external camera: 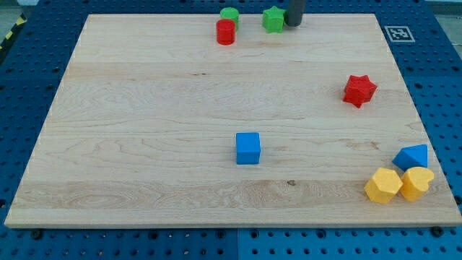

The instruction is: Place the red star close to the red circle

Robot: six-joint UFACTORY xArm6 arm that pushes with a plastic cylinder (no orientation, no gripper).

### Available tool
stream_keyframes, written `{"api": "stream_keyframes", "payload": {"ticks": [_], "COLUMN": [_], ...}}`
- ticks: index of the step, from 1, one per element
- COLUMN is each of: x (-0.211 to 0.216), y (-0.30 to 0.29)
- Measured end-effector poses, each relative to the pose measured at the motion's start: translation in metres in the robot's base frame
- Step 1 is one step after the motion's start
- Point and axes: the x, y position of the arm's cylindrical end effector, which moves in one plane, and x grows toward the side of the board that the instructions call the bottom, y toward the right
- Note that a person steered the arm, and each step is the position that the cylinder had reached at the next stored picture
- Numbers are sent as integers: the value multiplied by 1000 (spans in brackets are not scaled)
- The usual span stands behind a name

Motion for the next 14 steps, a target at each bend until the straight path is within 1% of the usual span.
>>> {"api": "stream_keyframes", "payload": {"ticks": [1,2,3,4,5,6,7,8,9,10,11,12,14], "x": [0,0,0,8,43,108,181,230,214,149,106,112,87], "y": [-42,-68,-50,25,100,157,191,181,114,39,-7,-7,-22]}}
